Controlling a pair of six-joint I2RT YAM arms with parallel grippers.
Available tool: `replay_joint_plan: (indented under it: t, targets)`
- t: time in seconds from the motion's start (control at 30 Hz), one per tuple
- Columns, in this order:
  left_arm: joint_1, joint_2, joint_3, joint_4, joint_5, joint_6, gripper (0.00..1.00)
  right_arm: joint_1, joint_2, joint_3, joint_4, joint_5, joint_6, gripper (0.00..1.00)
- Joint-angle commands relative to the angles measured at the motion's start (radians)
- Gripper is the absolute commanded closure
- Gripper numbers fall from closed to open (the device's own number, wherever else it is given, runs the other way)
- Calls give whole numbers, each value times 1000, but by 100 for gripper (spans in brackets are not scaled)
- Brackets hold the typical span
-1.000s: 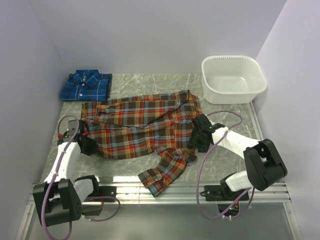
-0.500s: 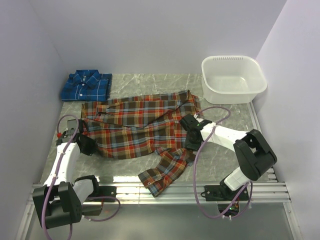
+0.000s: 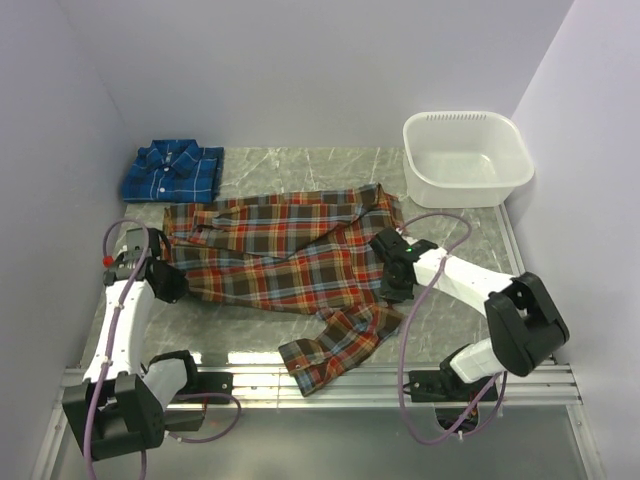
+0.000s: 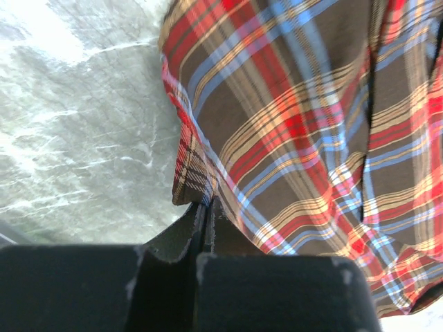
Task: Fold and stack the long sleeve shirts
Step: Fold the shirt
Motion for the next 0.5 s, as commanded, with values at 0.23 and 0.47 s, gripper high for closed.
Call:
replay_joint_plan:
  t: [0.23, 0.47]
  targets:
    - [22, -89, 77, -131, -66, -16, 99, -111, -92, 104, -145, -52, -181, 100]
    - [45, -45, 91, -93, -77, 1, 99, -123, -1, 268, -203, -79, -253, 100]
